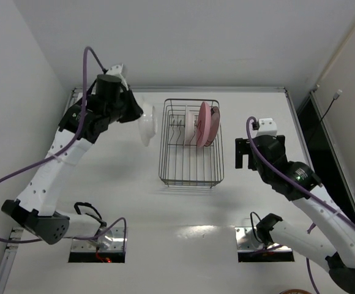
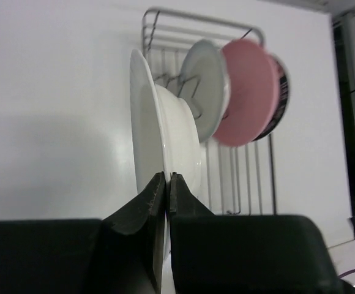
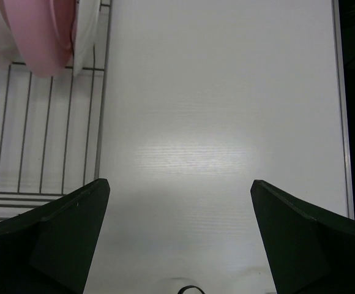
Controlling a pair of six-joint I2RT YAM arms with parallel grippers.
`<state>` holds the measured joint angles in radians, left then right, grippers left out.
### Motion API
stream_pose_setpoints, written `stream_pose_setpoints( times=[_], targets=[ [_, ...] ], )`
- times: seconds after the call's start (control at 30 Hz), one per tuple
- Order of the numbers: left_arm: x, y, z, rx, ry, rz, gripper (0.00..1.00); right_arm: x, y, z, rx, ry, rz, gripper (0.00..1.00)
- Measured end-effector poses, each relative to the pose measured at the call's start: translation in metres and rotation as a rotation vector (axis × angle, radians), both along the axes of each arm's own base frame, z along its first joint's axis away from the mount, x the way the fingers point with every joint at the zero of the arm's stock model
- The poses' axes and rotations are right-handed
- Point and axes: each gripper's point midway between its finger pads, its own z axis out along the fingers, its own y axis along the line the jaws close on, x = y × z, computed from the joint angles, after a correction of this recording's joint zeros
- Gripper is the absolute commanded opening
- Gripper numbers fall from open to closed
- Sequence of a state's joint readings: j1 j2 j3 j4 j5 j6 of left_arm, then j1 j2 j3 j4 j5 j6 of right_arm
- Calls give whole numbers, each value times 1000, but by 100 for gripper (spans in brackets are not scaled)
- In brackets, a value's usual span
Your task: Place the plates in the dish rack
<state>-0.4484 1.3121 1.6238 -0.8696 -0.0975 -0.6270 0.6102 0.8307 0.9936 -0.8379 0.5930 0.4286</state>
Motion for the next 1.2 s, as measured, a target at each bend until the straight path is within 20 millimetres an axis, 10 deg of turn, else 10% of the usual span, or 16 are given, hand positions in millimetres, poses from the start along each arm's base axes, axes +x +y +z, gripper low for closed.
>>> stream_pose_setpoints(
  times=[0.2,0.67,1.2],
  targets=[
    [41,-35,39,-41,-116,-113,0,-6,-12,-31,-21,34,-60,100],
    [111,-90,-86,4,107,-223,0,-5,-18,-38,-13,15,-107,100],
    [131,-105,-46,-62,6,-230,0,-5,-18,-35,-4,-2,-110,100]
  ],
)
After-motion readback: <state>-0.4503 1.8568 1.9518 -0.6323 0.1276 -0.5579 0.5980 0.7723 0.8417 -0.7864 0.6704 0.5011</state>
